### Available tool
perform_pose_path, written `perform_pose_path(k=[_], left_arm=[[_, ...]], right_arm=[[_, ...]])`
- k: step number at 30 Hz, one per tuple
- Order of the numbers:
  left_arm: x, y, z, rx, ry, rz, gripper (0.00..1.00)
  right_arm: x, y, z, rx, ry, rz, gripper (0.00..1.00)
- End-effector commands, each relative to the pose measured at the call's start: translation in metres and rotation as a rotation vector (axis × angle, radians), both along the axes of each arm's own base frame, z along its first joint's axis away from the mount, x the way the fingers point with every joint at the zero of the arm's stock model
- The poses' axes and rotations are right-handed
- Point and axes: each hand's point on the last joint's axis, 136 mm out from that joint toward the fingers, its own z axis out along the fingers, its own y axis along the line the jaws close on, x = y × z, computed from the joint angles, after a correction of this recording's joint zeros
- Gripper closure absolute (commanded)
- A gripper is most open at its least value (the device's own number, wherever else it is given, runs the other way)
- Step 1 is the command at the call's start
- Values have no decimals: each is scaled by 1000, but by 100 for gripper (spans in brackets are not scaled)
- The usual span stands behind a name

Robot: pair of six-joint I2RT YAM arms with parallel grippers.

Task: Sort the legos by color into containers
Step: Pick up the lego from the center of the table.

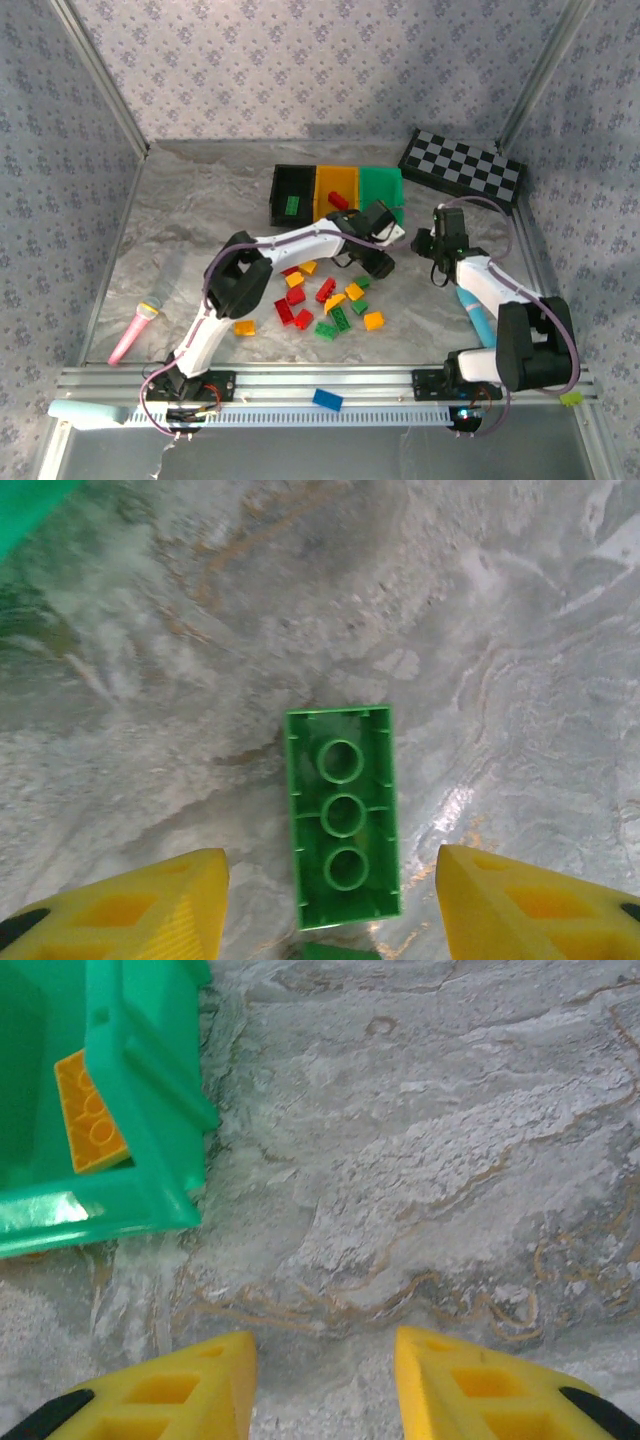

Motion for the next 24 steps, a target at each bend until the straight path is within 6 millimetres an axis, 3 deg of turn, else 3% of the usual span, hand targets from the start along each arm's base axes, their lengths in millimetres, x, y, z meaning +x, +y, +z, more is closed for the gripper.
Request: perform_pose_path(k=[1,8,15,24], left_arm=[[-10,7,-12,116,24,-27,43],[-14,-1,-21,167,59,-49,43],[-3,2,-30,218,23,-19,44],[9,2,-22,189,-49,37,43]], right_arm=[[9,3,14,-17,-82,0,58],[11,8,14,9,-89,5,58],[7,7,22,20,-115,-5,57],[4,-2,26,67,-135,-39,57]])
